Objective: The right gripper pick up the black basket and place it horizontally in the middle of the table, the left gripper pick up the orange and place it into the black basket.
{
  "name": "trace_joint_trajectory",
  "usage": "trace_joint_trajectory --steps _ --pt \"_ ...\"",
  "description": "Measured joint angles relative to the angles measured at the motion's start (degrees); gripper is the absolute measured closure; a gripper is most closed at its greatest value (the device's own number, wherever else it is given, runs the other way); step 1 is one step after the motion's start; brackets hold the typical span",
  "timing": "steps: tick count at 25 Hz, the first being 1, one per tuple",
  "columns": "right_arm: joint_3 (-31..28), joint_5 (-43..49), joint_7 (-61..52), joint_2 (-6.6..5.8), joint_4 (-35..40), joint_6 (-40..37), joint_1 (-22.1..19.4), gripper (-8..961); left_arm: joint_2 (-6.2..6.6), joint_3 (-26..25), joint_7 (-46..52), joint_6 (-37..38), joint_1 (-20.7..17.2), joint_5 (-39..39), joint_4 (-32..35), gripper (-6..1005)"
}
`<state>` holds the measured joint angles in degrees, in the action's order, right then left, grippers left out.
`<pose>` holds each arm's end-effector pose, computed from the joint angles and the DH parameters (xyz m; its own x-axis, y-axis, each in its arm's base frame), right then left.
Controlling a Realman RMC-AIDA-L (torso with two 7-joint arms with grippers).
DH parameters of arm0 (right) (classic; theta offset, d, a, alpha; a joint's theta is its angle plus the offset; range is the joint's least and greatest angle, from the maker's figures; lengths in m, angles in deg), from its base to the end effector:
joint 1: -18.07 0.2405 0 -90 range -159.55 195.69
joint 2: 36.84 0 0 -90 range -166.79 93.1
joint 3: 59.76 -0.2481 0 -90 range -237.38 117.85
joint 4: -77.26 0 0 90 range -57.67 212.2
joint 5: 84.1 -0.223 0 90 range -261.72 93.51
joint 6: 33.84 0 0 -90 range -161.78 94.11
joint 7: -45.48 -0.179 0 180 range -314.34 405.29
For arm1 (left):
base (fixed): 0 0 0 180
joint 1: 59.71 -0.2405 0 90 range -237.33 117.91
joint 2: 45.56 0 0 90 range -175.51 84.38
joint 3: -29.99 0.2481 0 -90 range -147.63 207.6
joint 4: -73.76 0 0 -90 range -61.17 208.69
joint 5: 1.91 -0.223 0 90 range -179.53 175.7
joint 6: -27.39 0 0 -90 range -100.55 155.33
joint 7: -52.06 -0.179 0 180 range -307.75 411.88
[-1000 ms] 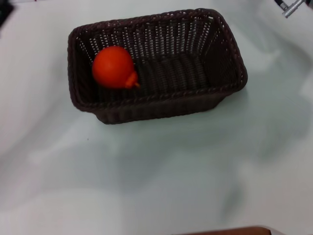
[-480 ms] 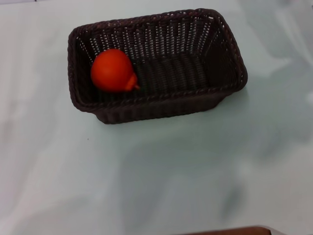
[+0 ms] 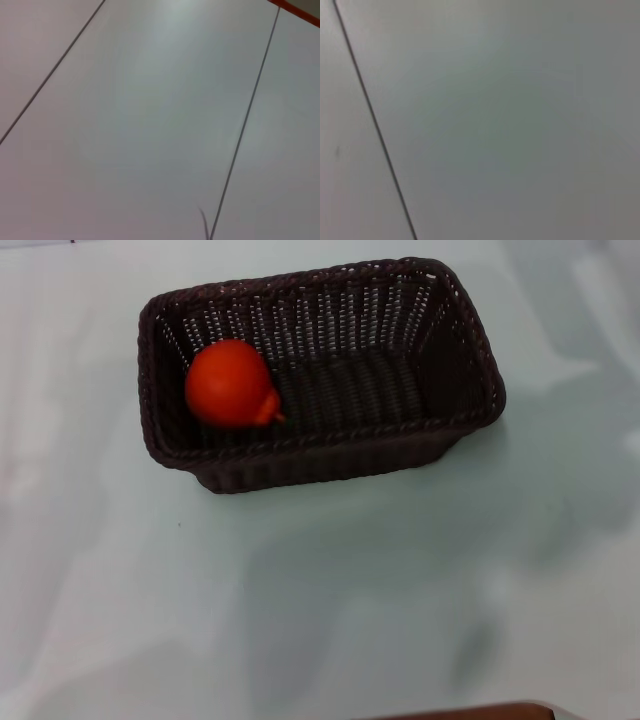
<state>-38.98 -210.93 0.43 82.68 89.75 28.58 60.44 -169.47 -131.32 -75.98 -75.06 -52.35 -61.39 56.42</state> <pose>0.2580 0.4724 0.0714 -0.3141 -0.1996 0.9282 0.9133 0.2034 0.3528 -0.3498 0.2341 0.0884 0.2739 -0.3962 0.8764 0.8979 -0.2212 -0.3806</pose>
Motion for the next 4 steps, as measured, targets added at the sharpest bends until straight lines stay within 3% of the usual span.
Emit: trace_joint_trajectory --steps 4 --pt "-0.9 0.0 -0.2 0.0 0.0 0.2 0.4 83 -0.01 0.0 -0.6 -0.1 0.1 0.3 0.0 98"
